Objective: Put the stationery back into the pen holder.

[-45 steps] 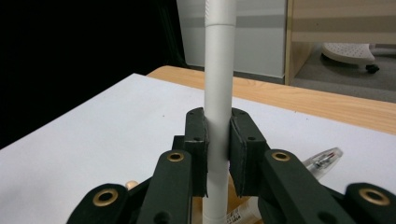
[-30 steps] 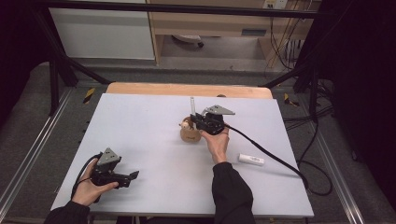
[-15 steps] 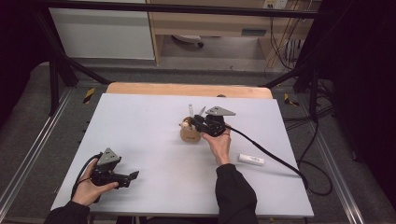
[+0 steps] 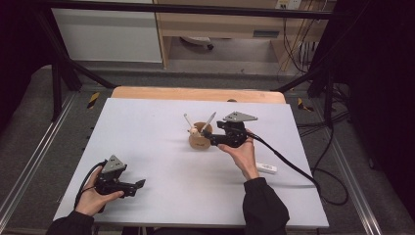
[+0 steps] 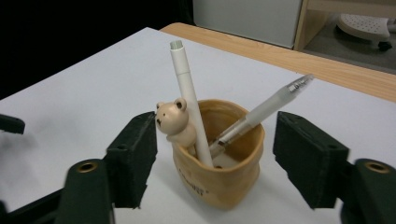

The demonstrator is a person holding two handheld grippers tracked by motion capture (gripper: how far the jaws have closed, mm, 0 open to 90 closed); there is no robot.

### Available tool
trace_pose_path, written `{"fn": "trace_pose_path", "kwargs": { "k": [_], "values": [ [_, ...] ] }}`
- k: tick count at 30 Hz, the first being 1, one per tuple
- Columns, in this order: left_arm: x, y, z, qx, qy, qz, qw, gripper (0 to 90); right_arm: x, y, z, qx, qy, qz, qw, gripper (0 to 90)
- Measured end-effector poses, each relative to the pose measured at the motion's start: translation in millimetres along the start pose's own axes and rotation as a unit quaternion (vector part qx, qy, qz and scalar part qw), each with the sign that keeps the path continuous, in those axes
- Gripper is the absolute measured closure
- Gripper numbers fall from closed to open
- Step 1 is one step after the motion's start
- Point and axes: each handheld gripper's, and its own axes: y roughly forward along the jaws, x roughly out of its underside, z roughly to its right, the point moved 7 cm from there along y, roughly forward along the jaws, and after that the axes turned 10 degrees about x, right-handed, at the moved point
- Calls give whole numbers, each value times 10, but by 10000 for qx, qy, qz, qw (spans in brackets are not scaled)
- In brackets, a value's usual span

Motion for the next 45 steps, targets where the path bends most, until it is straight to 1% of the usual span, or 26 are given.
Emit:
{"fn": "trace_pose_path", "kwargs": {
  "k": [2,4,6,8,11,12,14,17,20,22,24,27,29,30,32,33,36,38,39,41,42,45],
  "values": [
    [1,3,2,2,0,-5,10000,65,29,-64,12,-49,3,-135,9999,194],
    [-3,6,4,-1,-16,14,10000,65,79,-141,40,-66,-78,-291,9995,139],
    [-3,6,5,-1,-9,13,10000,65,136,-203,69,-78,-116,-440,9989,103],
    [-4,7,6,-1,-4,12,10000,65,196,-261,97,-114,-156,-531,9984,68],
    [-3,10,6,1,-7,10,10000,65,299,-342,146,-109,-236,-682,9973,39],
    [0,10,5,8,4,-8,10000,65,334,-363,170,-91,-281,-712,9970,32],
    [3,13,1,-4,-6,-18,10000,64,401,-410,205,-102,-295,-782,9964,16],
    [1,15,6,7,-5,-16,10000,63,488,-474,252,-93,-343,-829,9959,16],
    [-3,18,8,12,-5,-18,10000,62,582,-544,316,-60,-348,-851,9957,34],
    [-4,18,5,9,-4,-19,10000,61,622,-582,352,-46,-262,-865,9959,49],
    [-3,16,-3,3,-19,-15,10000,61,663,-627,414,-24,-243,-835,9962,86],
    [0,15,-10,-8,-32,-14,10000,61,720,-689,505,71,-142,-834,9964,156],
    [1,17,-7,-1,-30,-14,10000,61,763,-722,572,183,-134,-872,9959,195],
    [1,19,-7,-4,-31,-18,10000,61,797,-747,614,216,-134,-893,9957,244],
    [1,23,-3,-1,-26,-27,10000,61,842,-788,685,325,-130,-894,9954,309],
    [1,24,-2,6,-20,-26,10000,61,861,-813,712,333,-117,-897,9953,358],
    [5,27,-3,-2,-23,-42,10000,61,890,-876,779,394,-91,-774,9962,471],
    [6,28,-2,-7,-13,-54,10000,61,919,-924,828,492,-48,-777,9957,537],
    [6,28,0,-3,-12,-54,10000,61,932,-943,850,500,-55,-769,9958,577],
    [6,33,4,5,-6,-60,10000,61,966,-977,886,562,-6,-760,9955,633],
    [6,35,6,1,-13,-56,10000,61,983,-987,905,595,-23,-772,9952,660],
    [5,35,8,4,-5,-59,10000,61,1062,-1024,974,753,52,-834,9937,742]
  ]
}}
